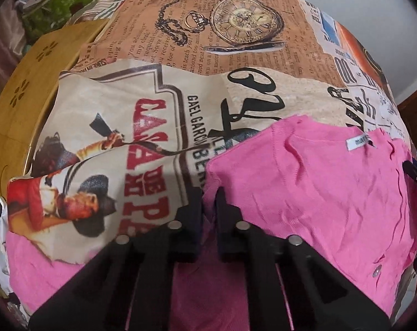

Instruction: Fold small clothes

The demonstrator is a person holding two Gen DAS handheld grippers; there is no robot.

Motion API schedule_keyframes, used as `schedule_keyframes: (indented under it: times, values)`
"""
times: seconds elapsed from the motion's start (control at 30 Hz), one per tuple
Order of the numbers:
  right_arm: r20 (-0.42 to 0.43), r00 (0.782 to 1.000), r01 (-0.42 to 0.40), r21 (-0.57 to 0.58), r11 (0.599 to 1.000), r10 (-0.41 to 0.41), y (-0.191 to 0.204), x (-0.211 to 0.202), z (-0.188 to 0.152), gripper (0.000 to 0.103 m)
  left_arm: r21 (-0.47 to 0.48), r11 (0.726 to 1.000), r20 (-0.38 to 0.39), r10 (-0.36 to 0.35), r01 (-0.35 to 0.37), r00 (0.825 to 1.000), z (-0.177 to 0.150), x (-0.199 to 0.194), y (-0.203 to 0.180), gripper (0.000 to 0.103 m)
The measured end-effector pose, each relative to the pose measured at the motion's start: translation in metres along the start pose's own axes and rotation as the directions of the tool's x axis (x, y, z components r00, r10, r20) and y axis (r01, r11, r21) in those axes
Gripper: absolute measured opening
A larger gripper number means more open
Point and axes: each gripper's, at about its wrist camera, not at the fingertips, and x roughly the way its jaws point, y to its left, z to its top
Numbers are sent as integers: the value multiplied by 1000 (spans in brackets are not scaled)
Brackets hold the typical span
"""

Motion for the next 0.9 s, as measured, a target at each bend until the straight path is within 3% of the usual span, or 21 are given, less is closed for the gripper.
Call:
schedule_keyframes:
  times: [0.03,0.23,0.37,0.67,0.8,0.9]
  values:
    - [-2,1000,-10,-4,1000,10,2,0,-1,9,4,1000,6,8,-8,1000,0,-2,-1,6]
    - [20,999,52,-60,997,-51,4,-9,0,4,63,995,116,65,-72,991,11,-34,-22,6]
    - [54,995,79,-11,997,-78,-19,-23,9,3,73,994,173,72,-85,982,33,-50,-35,6]
    - [69,981,180,10,984,-181,-51,-24,21,3,47,990,190,123,-134,974,82,-29,-53,6]
    - [45,986,158,56,986,-160,-61,-14,16,4,53,987,176,141,-152,974,86,-12,-56,8]
    - [32,987,153,49,987,-155,-55,-14,11,5,111,978,173,158,-179,972,77,-9,-60,12]
